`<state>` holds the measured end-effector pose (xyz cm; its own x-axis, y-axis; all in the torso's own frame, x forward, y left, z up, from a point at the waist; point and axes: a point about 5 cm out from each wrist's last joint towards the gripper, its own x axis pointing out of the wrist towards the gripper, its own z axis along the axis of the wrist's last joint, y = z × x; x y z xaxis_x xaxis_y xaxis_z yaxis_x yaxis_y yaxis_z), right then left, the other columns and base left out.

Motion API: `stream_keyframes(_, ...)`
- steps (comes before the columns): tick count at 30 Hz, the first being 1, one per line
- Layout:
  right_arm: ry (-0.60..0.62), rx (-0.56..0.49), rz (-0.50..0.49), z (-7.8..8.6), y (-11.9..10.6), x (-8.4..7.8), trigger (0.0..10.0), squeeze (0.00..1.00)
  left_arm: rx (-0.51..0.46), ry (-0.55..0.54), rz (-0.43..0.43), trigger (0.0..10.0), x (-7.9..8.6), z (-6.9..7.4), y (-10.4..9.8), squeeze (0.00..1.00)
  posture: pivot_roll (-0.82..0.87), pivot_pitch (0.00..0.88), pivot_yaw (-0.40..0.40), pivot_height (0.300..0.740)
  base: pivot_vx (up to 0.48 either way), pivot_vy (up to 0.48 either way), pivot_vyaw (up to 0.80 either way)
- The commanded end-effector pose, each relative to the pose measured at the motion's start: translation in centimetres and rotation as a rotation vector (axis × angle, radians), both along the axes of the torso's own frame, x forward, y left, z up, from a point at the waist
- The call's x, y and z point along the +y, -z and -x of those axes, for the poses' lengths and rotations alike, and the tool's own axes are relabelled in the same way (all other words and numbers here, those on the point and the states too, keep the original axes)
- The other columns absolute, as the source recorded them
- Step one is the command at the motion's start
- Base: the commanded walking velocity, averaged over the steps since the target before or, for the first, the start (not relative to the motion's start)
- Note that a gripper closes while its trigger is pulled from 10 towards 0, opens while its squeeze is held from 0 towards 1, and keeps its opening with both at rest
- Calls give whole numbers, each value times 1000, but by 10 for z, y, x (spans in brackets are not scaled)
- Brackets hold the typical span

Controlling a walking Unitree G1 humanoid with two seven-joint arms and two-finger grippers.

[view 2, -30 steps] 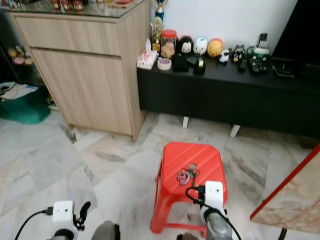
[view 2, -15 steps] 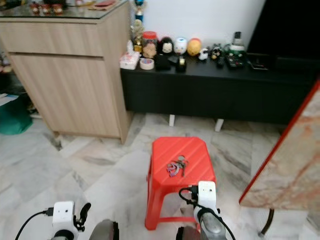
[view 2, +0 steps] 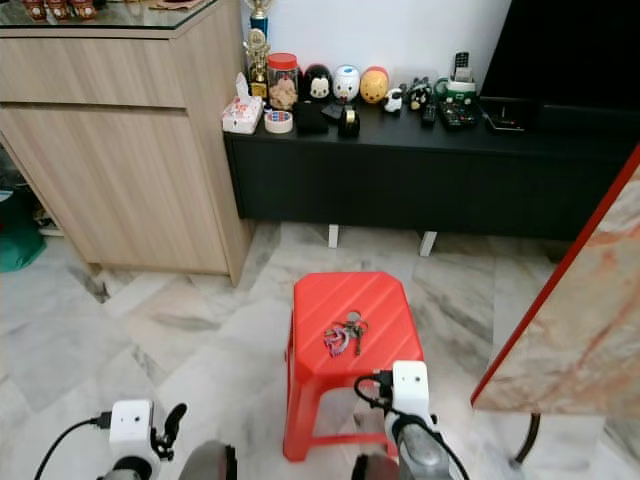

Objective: Hang keys on a hook

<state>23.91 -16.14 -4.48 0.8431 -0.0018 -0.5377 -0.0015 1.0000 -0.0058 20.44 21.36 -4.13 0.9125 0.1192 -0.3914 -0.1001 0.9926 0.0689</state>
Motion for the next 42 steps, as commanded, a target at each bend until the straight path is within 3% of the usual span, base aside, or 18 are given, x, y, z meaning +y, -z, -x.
stream_keyframes(1,-20,-35,-5,-8,-6,5,10000,0,22,-18,5,10000,3,4,3,0,70,0,-46,622,319,0,0)
stream_keyframes(27,13,-2,26,-5,-3,-1,10000,0,26,-53,-11,10000,14,7,2,0,67,0,-50,622,328,0,0)
stream_keyframes(38,-67,41,-6,8,6,3,10000,0,53,-54,-11,10000,12,14,7,0,63,0,-49,622,0,0,0)
stream_keyframes(42,-101,36,5,9,6,-2,10000,0,58,-52,-15,10000,13,14,7,0,59,4,-47,622,0,0,0)
